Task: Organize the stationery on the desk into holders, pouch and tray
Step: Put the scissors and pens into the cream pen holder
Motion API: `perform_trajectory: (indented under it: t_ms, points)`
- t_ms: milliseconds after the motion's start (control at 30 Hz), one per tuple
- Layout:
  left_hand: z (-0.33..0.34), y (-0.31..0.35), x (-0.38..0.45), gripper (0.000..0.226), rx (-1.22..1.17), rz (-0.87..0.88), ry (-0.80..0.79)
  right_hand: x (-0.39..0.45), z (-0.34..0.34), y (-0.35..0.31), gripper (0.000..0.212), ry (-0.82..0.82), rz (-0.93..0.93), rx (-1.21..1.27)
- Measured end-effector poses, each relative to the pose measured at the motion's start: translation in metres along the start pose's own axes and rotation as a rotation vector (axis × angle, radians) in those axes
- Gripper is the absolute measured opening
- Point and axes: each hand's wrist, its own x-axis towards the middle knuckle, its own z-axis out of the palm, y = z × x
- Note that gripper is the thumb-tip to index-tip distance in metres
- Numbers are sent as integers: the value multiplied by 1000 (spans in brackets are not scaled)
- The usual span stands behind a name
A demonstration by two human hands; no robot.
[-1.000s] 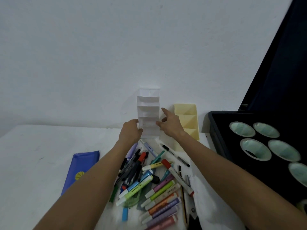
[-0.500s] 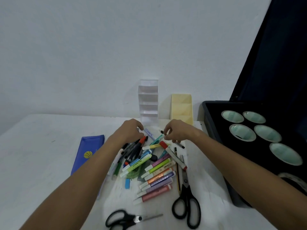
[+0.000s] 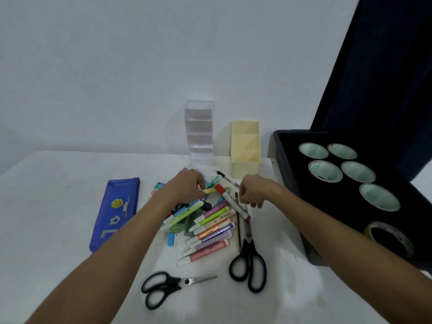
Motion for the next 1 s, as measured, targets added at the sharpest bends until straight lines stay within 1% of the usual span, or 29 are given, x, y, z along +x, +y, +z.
perform_trajectory:
  t_ms: [100,167,233,267,333,400,467,533,600,667,733,767,800,900,967,1000]
  points:
    - [5,15,-41,18,-3,38,-118,-29,6,2,19,-45,-54,-91]
    - [13,14,-75,21,24,48,-165,-53,18,5,16,-85,-169,-109]
    - [22,2,-109,26,31,56,-200,-75,34,10,20,-170,-323,-145]
    - [26,-7,-124,29,21,41,-226,-84,40,12,27,-220,-384,-166]
    - [33,-25,-148,36,-6,-25,-283,-95,49,18,49,-275,-451,-218]
    - [43,-40,-164,49,-30,-93,-317,-99,57,23,69,-315,-481,-305]
    - [50,-47,-175,62,-42,-114,-302,-100,63,26,81,-335,-488,-404]
    - [56,-49,-180,63,-50,-93,-262,-98,72,30,86,-273,-534,-463]
    - [60,-49,-184,56,-42,-75,-214,-98,78,30,86,-176,-585,-495]
    - [62,-51,-185,58,-36,-110,-198,-98,81,29,85,-114,-611,-497]
    - [64,-53,-185,62,-35,-158,-212,-98,83,28,87,-97,-635,-496]
    - [63,-54,-184,58,-42,-170,-211,-98,83,26,88,-97,-648,-501]
    - [63,-54,-183,50,-57,-182,-205,-97,83,26,91,-95,-658,-507]
    - [56,-53,-180,19,-127,-209,-147,-95,81,23,96,-41,-681,-510]
    - [46,-48,-178,9,-245,-206,-103,-94,74,22,96,27,-696,-437]
    - [39,-43,-177,9,-317,-199,-80,-94,67,20,95,60,-703,-351]
